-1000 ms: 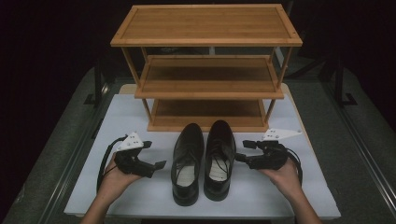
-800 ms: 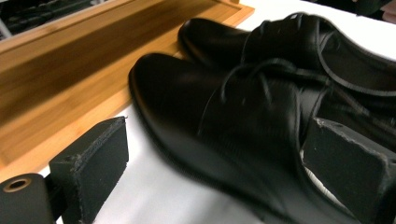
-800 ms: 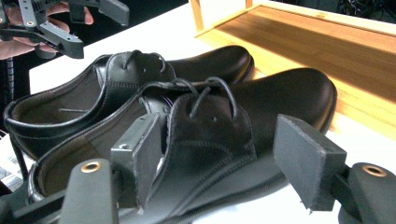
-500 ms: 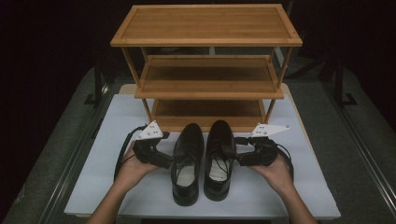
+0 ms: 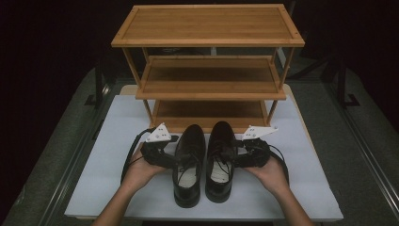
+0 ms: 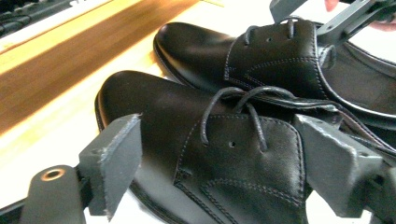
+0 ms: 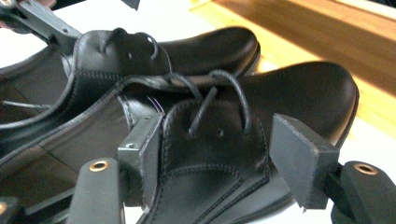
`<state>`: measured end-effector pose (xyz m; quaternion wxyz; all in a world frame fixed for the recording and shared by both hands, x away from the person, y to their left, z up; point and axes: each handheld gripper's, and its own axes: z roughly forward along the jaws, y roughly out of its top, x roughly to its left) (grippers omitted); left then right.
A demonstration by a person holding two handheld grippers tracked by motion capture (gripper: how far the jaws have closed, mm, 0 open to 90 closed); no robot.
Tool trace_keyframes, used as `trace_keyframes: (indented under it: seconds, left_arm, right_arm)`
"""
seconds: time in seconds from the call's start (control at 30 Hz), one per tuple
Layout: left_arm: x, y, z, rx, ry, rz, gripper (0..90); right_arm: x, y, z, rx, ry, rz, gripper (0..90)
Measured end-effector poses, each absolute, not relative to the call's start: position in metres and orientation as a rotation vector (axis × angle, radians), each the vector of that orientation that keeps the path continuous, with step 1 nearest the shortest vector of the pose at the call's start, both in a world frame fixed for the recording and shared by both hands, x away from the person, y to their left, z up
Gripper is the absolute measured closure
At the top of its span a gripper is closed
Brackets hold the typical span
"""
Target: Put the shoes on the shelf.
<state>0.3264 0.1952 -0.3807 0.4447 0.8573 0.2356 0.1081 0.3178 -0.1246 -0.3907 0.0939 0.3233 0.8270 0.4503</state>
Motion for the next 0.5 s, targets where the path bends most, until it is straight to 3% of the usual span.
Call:
trace_keyframes:
  seconds: [0.07,0.5]
  left_arm:
    - [0.3253,0.1927,-0.3819,2.139,0.558,0.241,30.5]
    - [0.3205,0.193,-0.3773,2.164,0.466,0.159,64.2]
  right_arm:
    - [0.3176,-0.1236,-0.3927,0.968,2.461,1.336,37.2]
    - [0.316,-0.1222,-0.3937,0.954,2.498,1.372,56.5]
